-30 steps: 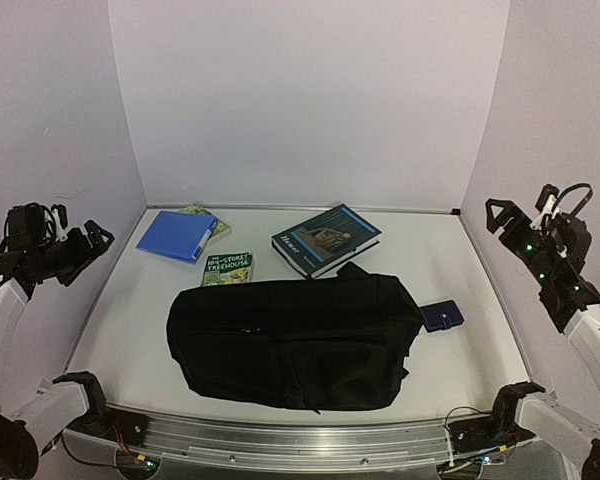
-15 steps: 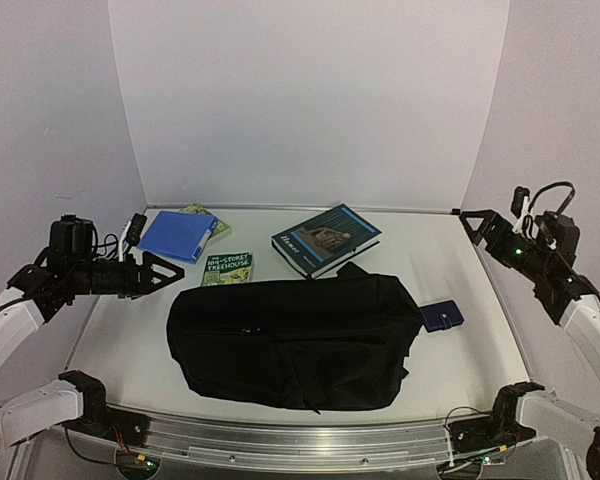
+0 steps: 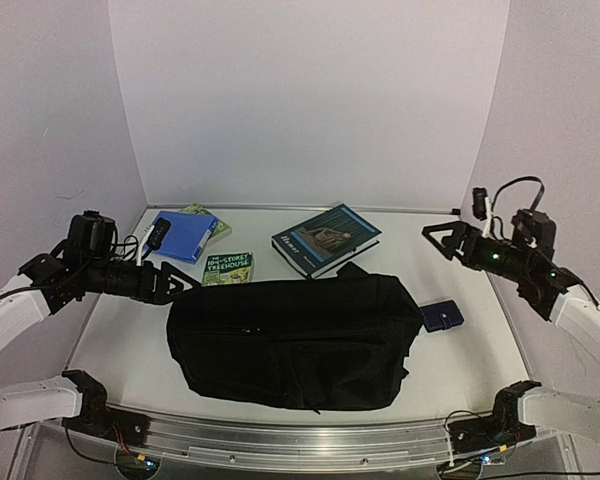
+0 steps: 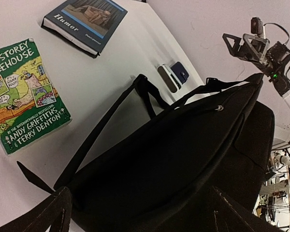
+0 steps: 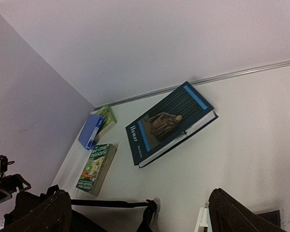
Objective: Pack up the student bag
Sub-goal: Adjust the student bag at the center of the board.
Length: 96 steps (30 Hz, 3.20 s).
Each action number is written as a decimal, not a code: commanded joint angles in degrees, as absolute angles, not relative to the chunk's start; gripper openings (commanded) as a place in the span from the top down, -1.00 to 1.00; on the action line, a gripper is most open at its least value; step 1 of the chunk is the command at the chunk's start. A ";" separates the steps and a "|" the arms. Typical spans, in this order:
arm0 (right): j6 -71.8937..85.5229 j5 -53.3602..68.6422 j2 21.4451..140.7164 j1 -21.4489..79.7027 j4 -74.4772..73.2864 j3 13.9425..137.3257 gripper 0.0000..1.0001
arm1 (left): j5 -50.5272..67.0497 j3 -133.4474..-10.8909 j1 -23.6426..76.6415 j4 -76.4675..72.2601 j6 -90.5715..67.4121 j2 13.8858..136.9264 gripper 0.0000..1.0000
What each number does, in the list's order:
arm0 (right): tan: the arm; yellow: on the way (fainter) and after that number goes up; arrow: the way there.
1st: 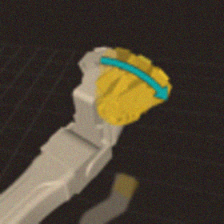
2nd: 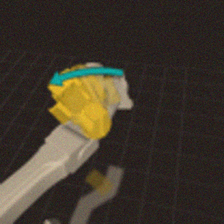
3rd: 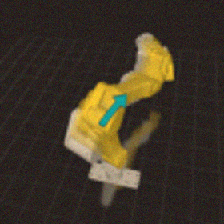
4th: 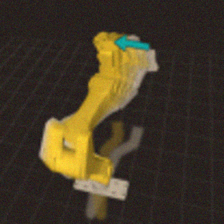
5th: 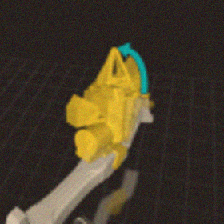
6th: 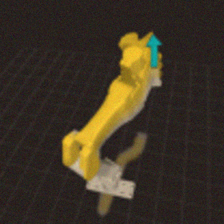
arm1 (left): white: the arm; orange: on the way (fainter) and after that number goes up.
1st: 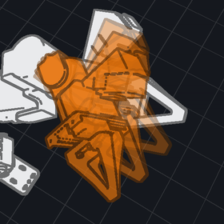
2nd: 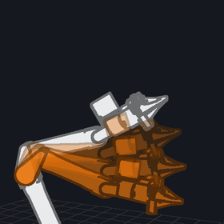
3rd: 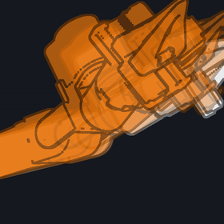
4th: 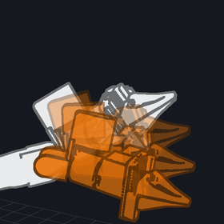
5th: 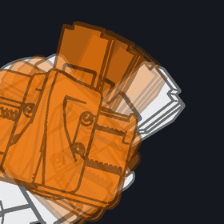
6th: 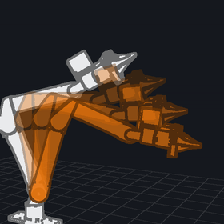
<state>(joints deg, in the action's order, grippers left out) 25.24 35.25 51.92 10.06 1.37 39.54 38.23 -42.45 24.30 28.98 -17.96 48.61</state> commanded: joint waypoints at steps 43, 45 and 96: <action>37.32 22.11 86.18 30.44 7.00 55.07 -0.64 | 23.28 -49.99 23.97 4.86 -23.45 82.31 -0.86; 37.78 23.10 89.84 30.46 6.96 56.82 -0.61 | 24.04 -51.39 23.42 4.35 -23.51 84.62 -0.86; 38.68 16.76 76.69 44.03 -7.76 41.10 0.57 | 25.14 -29.95 22.81 20.36 -49.83 60.13 0.66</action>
<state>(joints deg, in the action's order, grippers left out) 37.64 17.37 78.13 42.79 -8.86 42.42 24.57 -28.74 22.57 22.90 -49.91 57.46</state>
